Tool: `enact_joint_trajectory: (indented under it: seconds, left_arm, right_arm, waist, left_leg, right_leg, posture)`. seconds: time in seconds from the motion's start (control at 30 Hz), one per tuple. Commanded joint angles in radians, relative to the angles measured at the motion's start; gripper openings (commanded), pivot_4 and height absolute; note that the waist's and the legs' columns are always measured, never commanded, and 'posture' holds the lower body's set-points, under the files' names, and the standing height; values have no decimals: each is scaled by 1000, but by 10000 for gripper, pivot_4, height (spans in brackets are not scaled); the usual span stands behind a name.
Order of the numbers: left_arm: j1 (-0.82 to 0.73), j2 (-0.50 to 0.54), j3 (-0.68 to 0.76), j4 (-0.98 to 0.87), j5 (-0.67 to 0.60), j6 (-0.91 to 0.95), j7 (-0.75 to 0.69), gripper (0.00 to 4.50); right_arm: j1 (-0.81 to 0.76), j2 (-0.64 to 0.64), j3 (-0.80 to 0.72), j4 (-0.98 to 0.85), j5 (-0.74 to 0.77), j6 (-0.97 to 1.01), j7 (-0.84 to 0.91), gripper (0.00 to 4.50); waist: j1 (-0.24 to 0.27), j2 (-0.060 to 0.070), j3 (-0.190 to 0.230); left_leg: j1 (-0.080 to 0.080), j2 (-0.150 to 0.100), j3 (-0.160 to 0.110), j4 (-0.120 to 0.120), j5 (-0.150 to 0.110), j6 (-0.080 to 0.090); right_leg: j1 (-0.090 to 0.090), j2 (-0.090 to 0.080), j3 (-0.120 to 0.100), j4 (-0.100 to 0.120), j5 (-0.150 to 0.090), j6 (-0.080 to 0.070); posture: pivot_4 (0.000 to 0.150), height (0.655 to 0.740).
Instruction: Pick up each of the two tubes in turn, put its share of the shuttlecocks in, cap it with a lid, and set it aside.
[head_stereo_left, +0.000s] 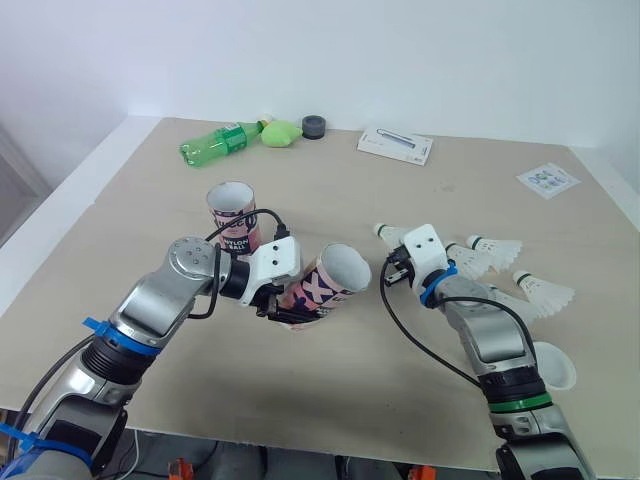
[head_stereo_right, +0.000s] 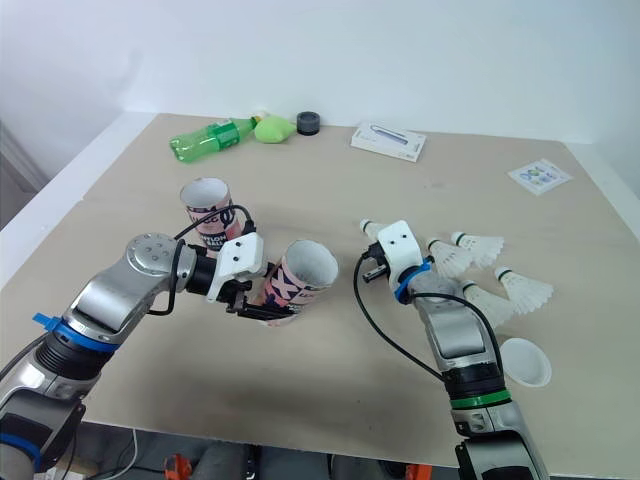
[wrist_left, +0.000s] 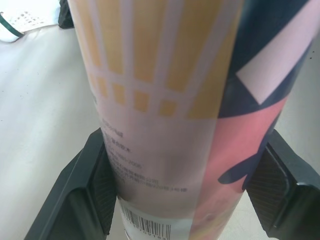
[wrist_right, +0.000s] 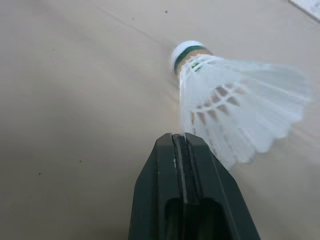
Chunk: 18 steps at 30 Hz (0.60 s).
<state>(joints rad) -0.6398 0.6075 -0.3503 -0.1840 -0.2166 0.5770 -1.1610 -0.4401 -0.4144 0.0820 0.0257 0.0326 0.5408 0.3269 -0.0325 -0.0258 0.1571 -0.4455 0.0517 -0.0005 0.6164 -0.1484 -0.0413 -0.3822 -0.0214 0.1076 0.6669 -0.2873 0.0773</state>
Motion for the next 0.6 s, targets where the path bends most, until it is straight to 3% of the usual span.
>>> enact_joint_trajectory:
  seconds: [0.03, 0.3, 0.47, 0.6]
  left_arm:
    - [10, 4, -3, -3, 6, 9, 13, 31312]
    - [2, 0, -15, 22, 17, -13, 7, 31312]
    - [2, -1, -19, 25, 18, -17, 3, 31312]
    - [0, 3, -22, 30, 17, -22, -6, 31312]
  right_arm:
    - [-20, -6, -30, -60, -6, -96, 4, 1165]
    - [-25, -78, -147, -126, 109, -282, 149, 1165]
    - [49, -230, -247, -270, 302, -270, 408, 1165]
    - [90, -437, -323, -453, 509, -154, 641, 1165]
  waist:
    - [0, 0, 0]
    - [0, 0, 0]
    - [2, 0, 0]
    - [3, 2, 1]
  left_leg:
    - [0, 0, 0, 0, 0, 0]
    - [0, 0, 0, 0, 0, 0]
    - [0, -1, 0, 0, 0, 0]
    - [0, -1, 0, 0, 0, 0]
  right_leg:
    - [0, 0, 0, 0, 0, 0]
    - [0, 0, 0, 0, 0, 1]
    - [1, -1, 0, 0, 0, 1]
    - [1, -1, 0, 0, -1, 1]
  posture:
    - [1500, 7294]
    - [1500, 7294]
    - [1500, 7294]
    - [1500, 7294]
